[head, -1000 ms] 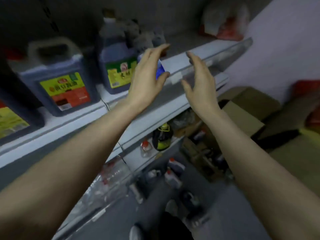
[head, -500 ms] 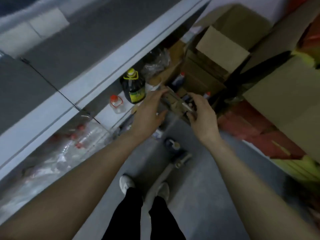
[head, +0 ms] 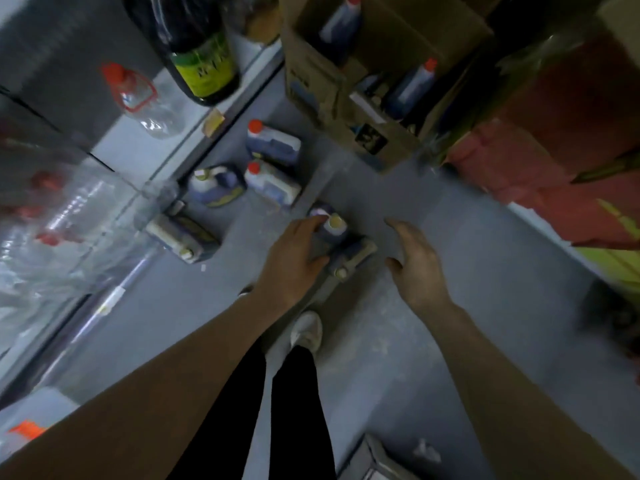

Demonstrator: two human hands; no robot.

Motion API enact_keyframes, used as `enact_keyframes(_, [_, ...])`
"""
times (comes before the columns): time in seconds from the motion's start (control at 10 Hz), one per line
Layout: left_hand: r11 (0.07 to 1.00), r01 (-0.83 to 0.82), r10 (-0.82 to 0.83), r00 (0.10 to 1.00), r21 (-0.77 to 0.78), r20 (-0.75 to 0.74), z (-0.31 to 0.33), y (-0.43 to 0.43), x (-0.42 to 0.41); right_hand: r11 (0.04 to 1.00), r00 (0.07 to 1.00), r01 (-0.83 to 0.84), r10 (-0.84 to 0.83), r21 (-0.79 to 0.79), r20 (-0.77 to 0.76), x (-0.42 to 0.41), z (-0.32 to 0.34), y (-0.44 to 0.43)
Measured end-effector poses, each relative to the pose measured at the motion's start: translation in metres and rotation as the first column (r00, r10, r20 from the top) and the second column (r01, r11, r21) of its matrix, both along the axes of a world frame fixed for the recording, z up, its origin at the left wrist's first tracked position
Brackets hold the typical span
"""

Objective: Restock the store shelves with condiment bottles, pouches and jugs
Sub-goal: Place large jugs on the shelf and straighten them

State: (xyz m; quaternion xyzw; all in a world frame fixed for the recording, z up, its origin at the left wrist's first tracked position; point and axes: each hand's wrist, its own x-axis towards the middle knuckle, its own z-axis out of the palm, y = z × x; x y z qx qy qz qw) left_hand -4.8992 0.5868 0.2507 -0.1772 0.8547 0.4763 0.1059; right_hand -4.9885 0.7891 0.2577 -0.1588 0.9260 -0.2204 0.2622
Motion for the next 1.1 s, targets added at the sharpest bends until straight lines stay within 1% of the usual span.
enact_keyframes(0.1, [1.0,0.011,-0.01,0.998,-0.002,0.065,-0.057,0.014,0.01,1.0,1.0,0.008,-0.008,0.014,0.005,0.0,-0.055,0.019])
enact_keyframes(0.2, [1.0,0.027,-0.027,0.99,-0.003,0.138,-0.128,0.03,0.017,0.998,1.0,-0.013,0.011,0.056,0.028,0.0,-0.12,0.038])
enact_keyframes(0.3, [0.999,0.039,-0.038,0.977,0.0,0.211,-0.184,0.043,0.022,0.996,0.997,-0.027,0.02,0.09,0.069,-0.002,-0.173,0.051])
enact_keyframes(0.5, [0.999,0.016,-0.027,0.963,0.043,0.268,-0.279,0.076,0.03,0.989,0.99,-0.07,0.052,0.129,0.134,-0.013,-0.26,0.058])
enact_keyframes(0.6, [0.996,0.004,-0.028,0.958,0.084,0.286,-0.312,0.093,0.03,0.974,0.983,-0.178,0.169,0.142,0.074,-0.023,-0.296,0.065])
enact_keyframes(0.7, [0.993,0.0,-0.036,0.954,0.122,0.296,-0.335,0.107,0.028,0.933,0.95,-0.312,0.303,0.178,0.076,-0.03,-0.318,0.068])
enact_keyframes(0.8, [0.987,-0.005,-0.041,0.96,0.161,0.277,-0.35,0.114,0.024,0.966,0.963,-0.254,0.247,0.055,0.103,-0.039,-0.327,0.062])
enact_keyframes(0.9, [0.984,-0.029,-0.018,0.965,0.176,0.261,-0.357,0.109,0.02,0.953,0.946,-0.298,0.288,0.05,0.151,-0.033,-0.332,0.06])
enact_keyframes(1.0, [0.986,-0.011,-0.036,0.962,0.168,0.271,-0.362,0.091,0.016,0.941,0.917,-0.329,0.3,0.074,0.263,-0.016,-0.324,0.054])
enact_keyframes(1.1, [0.972,0.068,-0.132,0.949,0.224,0.287,-0.353,0.064,0.011,0.973,0.949,-0.23,0.221,0.012,0.226,-0.003,-0.312,0.052])
